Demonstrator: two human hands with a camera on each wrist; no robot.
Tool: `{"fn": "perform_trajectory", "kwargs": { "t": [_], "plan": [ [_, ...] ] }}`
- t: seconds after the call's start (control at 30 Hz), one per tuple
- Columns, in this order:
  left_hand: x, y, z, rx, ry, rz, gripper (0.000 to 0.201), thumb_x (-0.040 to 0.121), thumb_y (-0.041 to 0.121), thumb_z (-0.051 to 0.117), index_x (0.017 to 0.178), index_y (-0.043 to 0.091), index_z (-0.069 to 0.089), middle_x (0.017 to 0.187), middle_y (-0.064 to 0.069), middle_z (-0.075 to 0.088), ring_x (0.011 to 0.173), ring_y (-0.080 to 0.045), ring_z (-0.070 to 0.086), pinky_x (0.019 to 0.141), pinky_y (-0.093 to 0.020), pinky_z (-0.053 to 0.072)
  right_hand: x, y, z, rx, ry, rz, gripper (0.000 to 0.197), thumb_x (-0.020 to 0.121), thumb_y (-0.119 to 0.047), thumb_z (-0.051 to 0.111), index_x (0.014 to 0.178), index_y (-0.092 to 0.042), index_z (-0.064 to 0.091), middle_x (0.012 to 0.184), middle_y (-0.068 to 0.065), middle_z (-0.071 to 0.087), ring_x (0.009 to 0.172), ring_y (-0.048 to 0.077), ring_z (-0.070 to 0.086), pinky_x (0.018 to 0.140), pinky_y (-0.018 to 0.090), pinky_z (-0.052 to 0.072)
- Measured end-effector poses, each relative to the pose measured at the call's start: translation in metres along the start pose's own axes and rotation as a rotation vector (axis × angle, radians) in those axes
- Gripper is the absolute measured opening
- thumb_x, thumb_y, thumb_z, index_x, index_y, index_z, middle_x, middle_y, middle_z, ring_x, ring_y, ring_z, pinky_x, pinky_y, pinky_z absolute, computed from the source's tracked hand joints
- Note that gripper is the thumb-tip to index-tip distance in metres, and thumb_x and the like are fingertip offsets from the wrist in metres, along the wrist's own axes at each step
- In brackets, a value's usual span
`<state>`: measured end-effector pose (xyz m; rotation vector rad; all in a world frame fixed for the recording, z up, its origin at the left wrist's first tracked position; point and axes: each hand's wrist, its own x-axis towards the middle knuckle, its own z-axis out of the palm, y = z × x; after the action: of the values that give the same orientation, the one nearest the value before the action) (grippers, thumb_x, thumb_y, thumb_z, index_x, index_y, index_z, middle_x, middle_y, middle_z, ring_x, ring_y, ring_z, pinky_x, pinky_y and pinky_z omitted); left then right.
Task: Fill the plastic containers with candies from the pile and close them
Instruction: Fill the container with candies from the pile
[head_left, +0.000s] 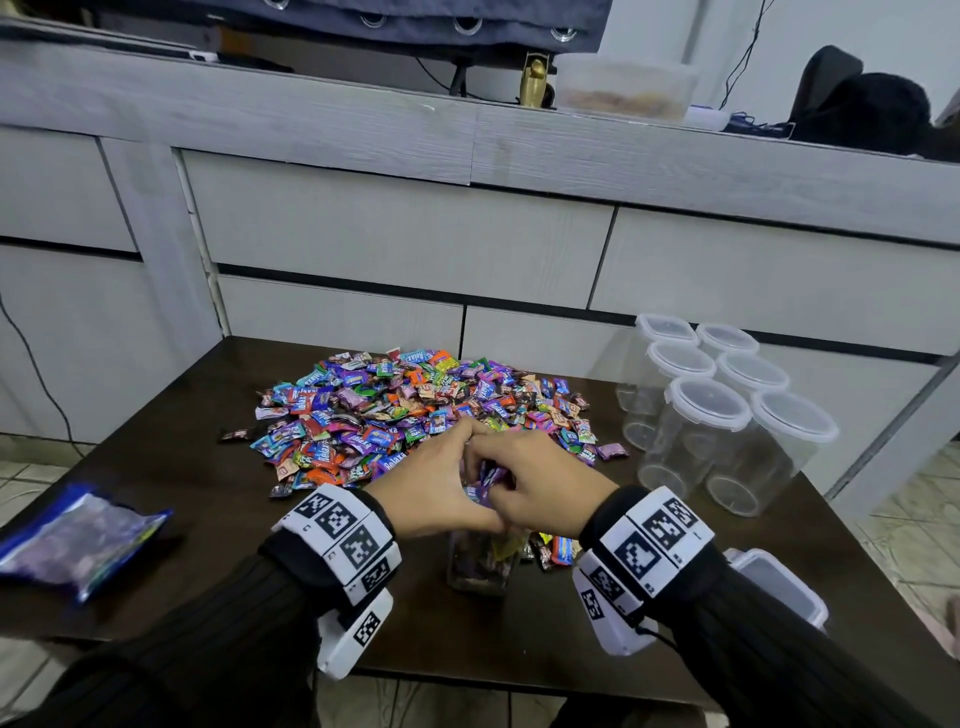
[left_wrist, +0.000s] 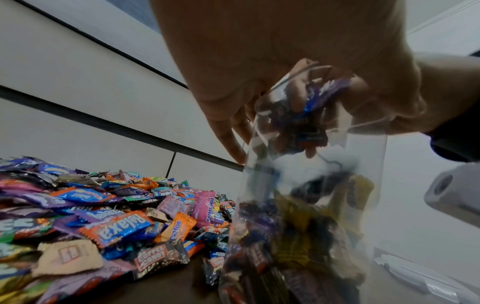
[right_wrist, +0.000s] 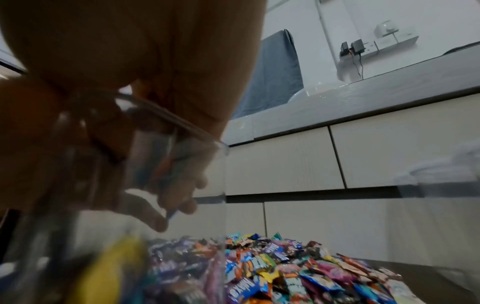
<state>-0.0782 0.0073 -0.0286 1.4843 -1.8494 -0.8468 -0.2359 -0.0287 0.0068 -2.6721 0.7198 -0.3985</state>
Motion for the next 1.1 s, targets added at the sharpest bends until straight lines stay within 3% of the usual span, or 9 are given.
{"fn": "perform_trajectory", "kwargs": {
  "t": [0.13,0.27,0.5,0.7,0.8,0.87,0.93,1.0,1.1],
  "plan": [
    [0.000,-0.004,0.001,-0.032,0.019,0.038,0.078,0.055,0.037,0.094,0.113,0.031,0.043,0.100,0.013,0.063,0.092,0.007,0.060,0.080,-0.016,0.047,0.007,-0.003,-0.010,-0.083,-0.089,0.017,0.027,0.072,-0.001,0.058,0.094,-0.013,0.066,0.087,0.000,0.061,0.069,0.010,0.046,0.061,0.019,0.028],
    [0.000,-0.004,0.001,-0.035,0.024,0.068,0.081,0.057,0.037,0.094,0.111,0.044,0.034,0.104,0.018,0.061,0.094,0.020,0.055,0.073,0.000,0.038,0.008,-0.003,-0.015,-0.093,-0.140,0.032,0.029,0.071,-0.002,0.063,0.096,-0.016,0.066,0.088,-0.001,0.061,0.070,0.011,0.048,0.059,0.021,0.030],
    [-0.001,-0.006,0.003,-0.085,0.018,0.050,0.097,0.058,0.037,0.093,0.123,0.045,0.021,0.117,0.016,0.057,0.105,0.010,0.056,0.088,-0.013,0.044,0.007,-0.005,-0.019,-0.062,-0.144,0.025,0.020,0.075,-0.003,0.063,0.091,-0.013,0.063,0.097,0.000,0.065,0.083,0.012,0.057,0.070,0.028,0.043],
    [-0.009,-0.012,0.008,-0.118,0.019,0.047,0.105,0.053,0.053,0.089,0.118,0.070,0.009,0.134,0.021,0.046,0.121,0.012,0.048,0.110,-0.028,0.039,-0.004,-0.001,-0.026,0.120,0.083,0.037,0.024,0.079,0.008,0.050,0.082,-0.012,0.064,0.089,-0.001,0.069,0.084,0.009,0.061,0.073,0.023,0.047],
    [-0.013,-0.022,0.007,-0.166,-0.023,0.053,0.130,0.038,0.079,0.080,0.140,0.055,0.002,0.146,0.015,0.040,0.134,-0.001,0.042,0.114,-0.029,0.033,-0.013,0.016,-0.026,0.208,0.345,0.119,0.026,0.084,0.006,0.051,0.087,-0.018,0.061,0.096,-0.005,0.068,0.092,0.004,0.061,0.075,0.019,0.048],
    [-0.016,-0.034,0.002,-0.163,0.002,0.033,0.141,0.033,0.092,0.065,0.149,0.041,0.003,0.147,0.019,0.037,0.136,-0.002,0.036,0.113,-0.029,0.029,-0.022,0.035,-0.021,0.171,0.426,0.213,0.023,0.089,-0.003,0.055,0.103,-0.021,0.057,0.108,-0.009,0.062,0.104,0.001,0.056,0.085,0.022,0.046],
    [-0.018,-0.048,-0.004,-0.112,0.046,-0.007,0.129,0.040,0.093,0.060,0.147,0.042,0.008,0.150,0.020,0.034,0.140,-0.002,0.030,0.112,-0.028,0.025,-0.032,0.059,-0.009,0.041,0.282,0.368,0.041,0.090,-0.020,0.060,0.128,-0.016,0.045,0.135,0.002,0.047,0.130,0.015,0.040,0.106,0.031,0.034],
    [-0.020,-0.065,-0.011,0.024,0.052,-0.085,0.119,0.051,0.084,0.064,0.149,0.040,0.012,0.157,0.011,0.027,0.145,-0.009,0.024,0.114,-0.029,0.024,-0.043,0.080,0.013,-0.081,0.001,0.557,0.083,0.086,-0.044,0.063,0.148,-0.010,0.019,0.157,0.011,0.012,0.146,0.027,0.008,0.118,0.038,0.013],
    [-0.021,-0.089,-0.019,0.393,-0.044,-0.173,0.129,0.053,0.080,0.063,0.155,0.030,0.001,0.164,0.005,0.006,0.150,-0.013,0.004,0.121,-0.041,0.011,-0.055,0.103,0.044,-0.184,-0.236,0.699,0.124,0.069,-0.065,0.070,0.151,-0.016,-0.008,0.158,0.007,-0.018,0.146,0.029,-0.015,0.119,0.049,0.005]
  ]
}}
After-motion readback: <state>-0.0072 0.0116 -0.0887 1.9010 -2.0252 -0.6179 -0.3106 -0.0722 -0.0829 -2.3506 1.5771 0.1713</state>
